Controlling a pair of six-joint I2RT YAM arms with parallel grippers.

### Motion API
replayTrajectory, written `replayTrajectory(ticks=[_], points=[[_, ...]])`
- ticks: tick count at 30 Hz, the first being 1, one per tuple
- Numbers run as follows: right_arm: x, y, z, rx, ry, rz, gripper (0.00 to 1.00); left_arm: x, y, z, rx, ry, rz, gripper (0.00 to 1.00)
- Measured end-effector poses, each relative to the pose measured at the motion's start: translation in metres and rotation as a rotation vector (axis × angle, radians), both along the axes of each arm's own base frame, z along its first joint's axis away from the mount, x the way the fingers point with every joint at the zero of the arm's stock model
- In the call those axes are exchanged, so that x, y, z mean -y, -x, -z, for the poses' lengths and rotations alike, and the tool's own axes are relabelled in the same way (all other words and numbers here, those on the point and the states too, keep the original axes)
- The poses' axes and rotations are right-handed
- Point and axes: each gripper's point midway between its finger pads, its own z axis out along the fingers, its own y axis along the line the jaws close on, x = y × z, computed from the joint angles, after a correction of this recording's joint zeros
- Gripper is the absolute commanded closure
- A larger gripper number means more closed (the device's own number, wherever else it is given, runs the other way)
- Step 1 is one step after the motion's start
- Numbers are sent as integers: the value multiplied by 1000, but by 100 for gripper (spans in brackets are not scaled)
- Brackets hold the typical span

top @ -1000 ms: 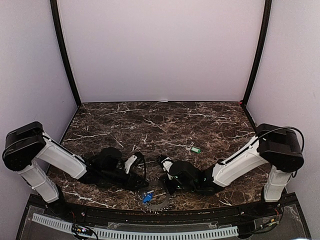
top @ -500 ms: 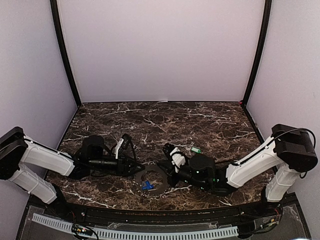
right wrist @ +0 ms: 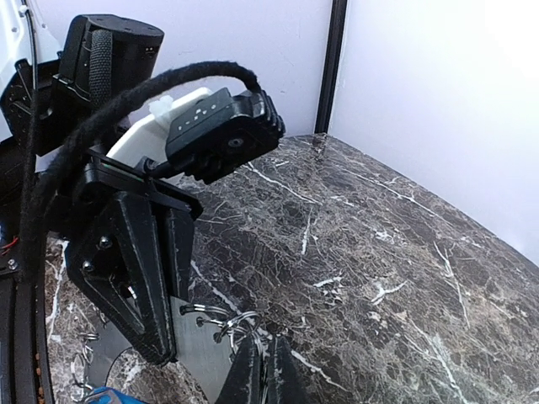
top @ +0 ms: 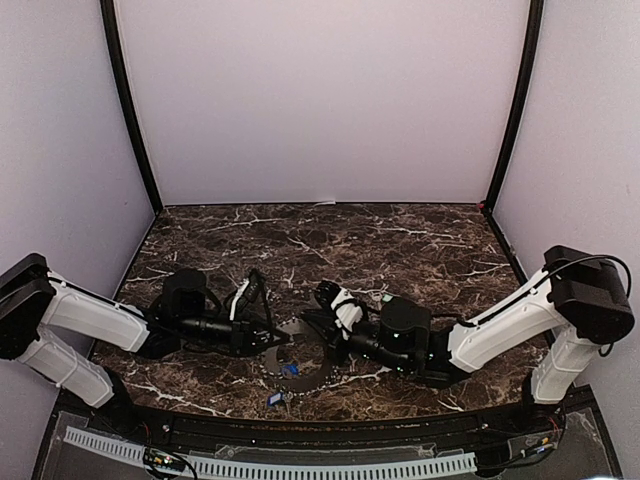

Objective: Remove the keys from the keyring
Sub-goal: Pass from the right arm to the left

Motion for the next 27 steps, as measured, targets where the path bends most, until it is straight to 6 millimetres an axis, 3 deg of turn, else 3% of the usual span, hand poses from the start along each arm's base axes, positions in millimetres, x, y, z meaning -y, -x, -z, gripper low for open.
replayTrajectory(ticks=[3,8,13,19,22,27], points=[[0,0,-2,4,-6,-3,99,0,3,-3,7,10,8,100],[0,-1,-7,-5,-24,-12,44,-3,0,-5,32,16,-18,100],[5,2,-42,-15,-116,-41,20,-6,-7,-17,127,48,-63,100],[25,7,-98,-16,-279,-56,13,-30,-1,-53,362,217,-146,100],[30,8,-110,-29,-313,-61,13,-26,-9,-80,440,271,-163,100],[33,6,-112,-88,-326,-45,13,-27,-18,-123,551,374,-201,100]])
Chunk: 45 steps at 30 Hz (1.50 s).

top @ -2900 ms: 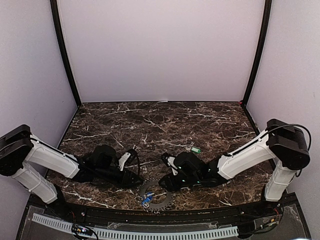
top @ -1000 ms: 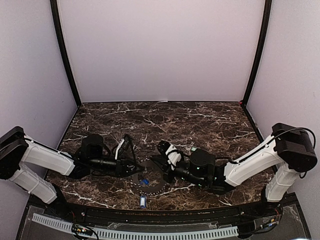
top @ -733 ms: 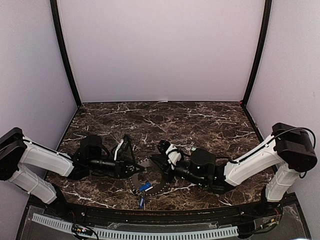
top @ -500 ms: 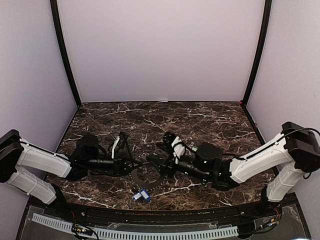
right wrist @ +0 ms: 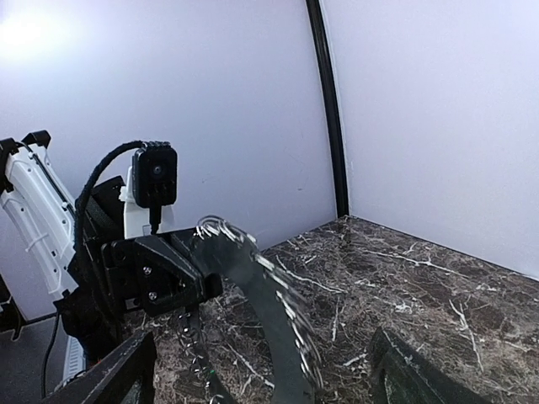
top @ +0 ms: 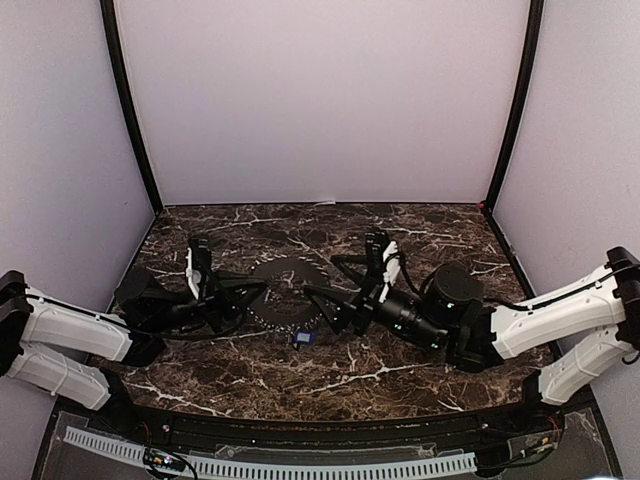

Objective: Remove the keys from the keyring
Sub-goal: Pass from the right arm to the left, then pass from the left arm to the right

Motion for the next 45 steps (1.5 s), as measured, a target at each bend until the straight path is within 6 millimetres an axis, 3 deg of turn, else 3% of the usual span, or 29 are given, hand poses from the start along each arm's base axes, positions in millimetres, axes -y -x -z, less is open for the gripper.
replayTrajectory(ticks=[7,11,15,20,23,29,34,45], points=[[35,3,-17,-3,-88,45,12,-5,-14,-42,46,92,-65,100],[43,2,-30,4,-126,64,12,-12,-16,-66,67,138,-101,100],[43,-1,-27,-13,-140,77,14,-21,-15,-85,81,183,-134,100],[17,2,2,-12,-82,54,18,-28,-16,-95,76,218,-160,100],[-4,6,19,-11,-44,14,27,-29,-17,-96,65,225,-164,100],[-40,10,16,-18,-93,-62,48,-31,-17,-101,55,242,-164,100],[-60,16,27,-31,-86,-98,61,-31,-17,-102,56,245,-166,100],[-79,27,36,9,-52,-91,69,-31,-18,-102,56,246,-168,100]])
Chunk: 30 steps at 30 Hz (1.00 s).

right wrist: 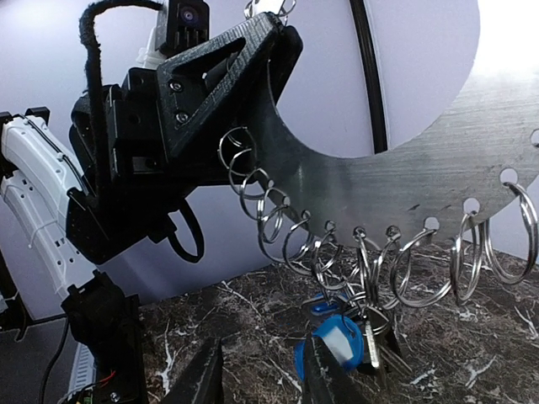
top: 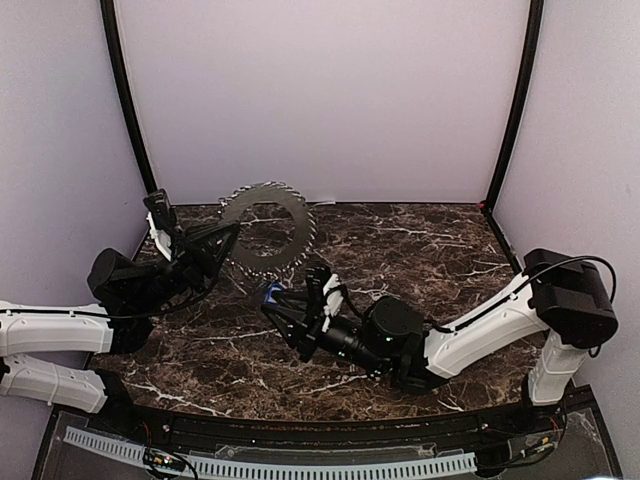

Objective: Remove the keys from the keyring
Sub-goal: Pass from the left arm to the right

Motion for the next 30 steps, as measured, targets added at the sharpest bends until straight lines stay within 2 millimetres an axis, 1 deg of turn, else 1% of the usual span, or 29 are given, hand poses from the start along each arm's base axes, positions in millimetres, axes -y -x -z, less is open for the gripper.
replayTrajectory(ticks=[3,8,19,26,30], points=[[-5,1,3,9,8,14,68,0,0,0,1,1,0,100],[-8,5,9,36,34,35,63,0,0,0,1,0,0,100],[-13,4,3,87,43,61,62,0,-1,-1,-2,1,-4,100],[-21,2,7,110,81,67,58,-1,-2,-2,-4,2,-10,100],[-23,0,11,112,93,77,58,-3,-1,-5,0,9,-15,100]])
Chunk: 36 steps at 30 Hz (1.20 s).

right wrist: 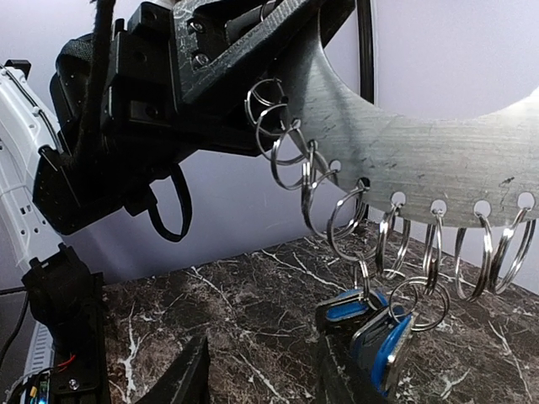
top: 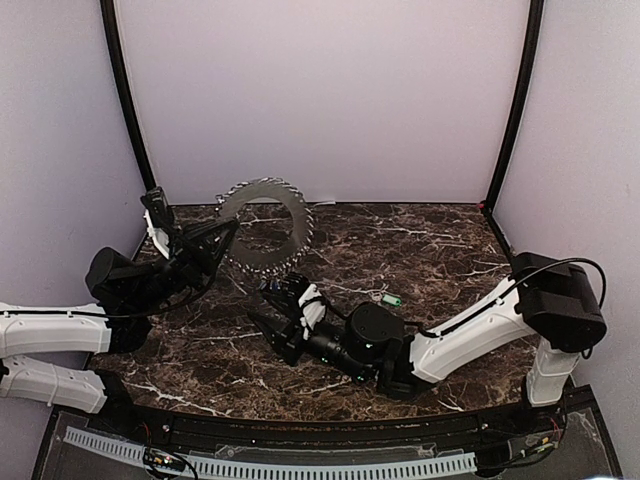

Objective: Remove the keys from the keyring
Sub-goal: Pass from the left arm to the right

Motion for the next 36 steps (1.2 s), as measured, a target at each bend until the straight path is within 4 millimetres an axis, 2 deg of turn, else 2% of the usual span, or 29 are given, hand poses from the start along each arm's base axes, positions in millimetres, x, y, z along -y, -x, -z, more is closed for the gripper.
replayTrajectory(ticks=[12,20,36], points=[[4,-12,8,-11,13,79,53,-2,0,-2,2,8,-8,100],[-1,-17,16,-5,31,103,50,-6,2,-8,12,23,-15,100],[-8,-22,10,97,65,138,50,-15,2,-16,-18,65,-36,100]])
